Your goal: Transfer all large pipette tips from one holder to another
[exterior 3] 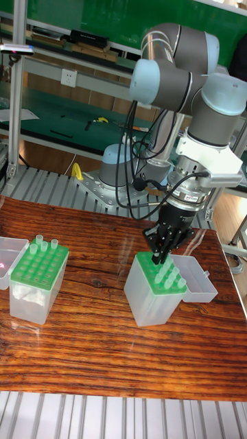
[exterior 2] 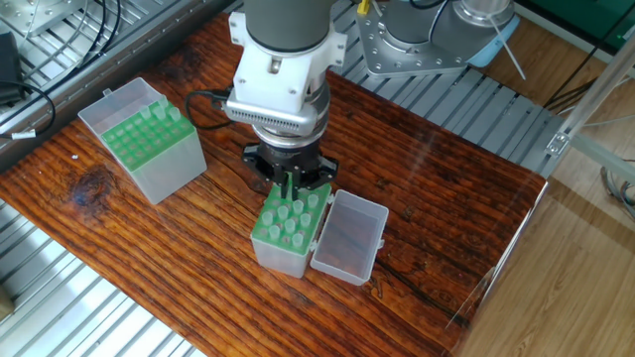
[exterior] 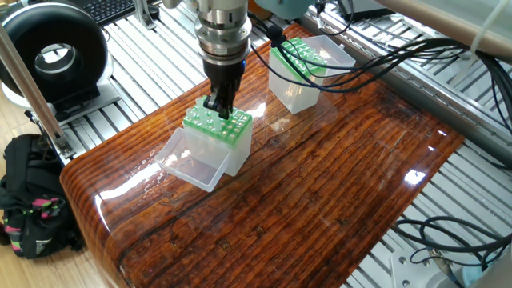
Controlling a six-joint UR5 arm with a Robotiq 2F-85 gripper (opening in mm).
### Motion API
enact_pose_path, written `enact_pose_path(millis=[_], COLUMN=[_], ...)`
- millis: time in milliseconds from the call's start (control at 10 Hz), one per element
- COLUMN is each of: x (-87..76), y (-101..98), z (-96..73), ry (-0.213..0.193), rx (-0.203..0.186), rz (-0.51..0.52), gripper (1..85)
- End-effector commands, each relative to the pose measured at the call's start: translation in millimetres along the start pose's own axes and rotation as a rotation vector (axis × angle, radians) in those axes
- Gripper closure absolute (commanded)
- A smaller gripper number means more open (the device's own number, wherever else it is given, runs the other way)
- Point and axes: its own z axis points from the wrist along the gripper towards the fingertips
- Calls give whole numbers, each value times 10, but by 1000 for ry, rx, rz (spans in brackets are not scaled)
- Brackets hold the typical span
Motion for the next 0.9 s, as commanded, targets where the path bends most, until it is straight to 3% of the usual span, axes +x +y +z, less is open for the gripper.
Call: enact_pose_path(millis=[0,200,400,800], x=[22,52,74,34], y=[41,46,30,124], z=[-103,-276,-549,-1056], ry=[-6,4,31,25], rx=[-26,-43,-34,-69], rz=[4,-14,-18,-36], gripper=[833,833,833,840])
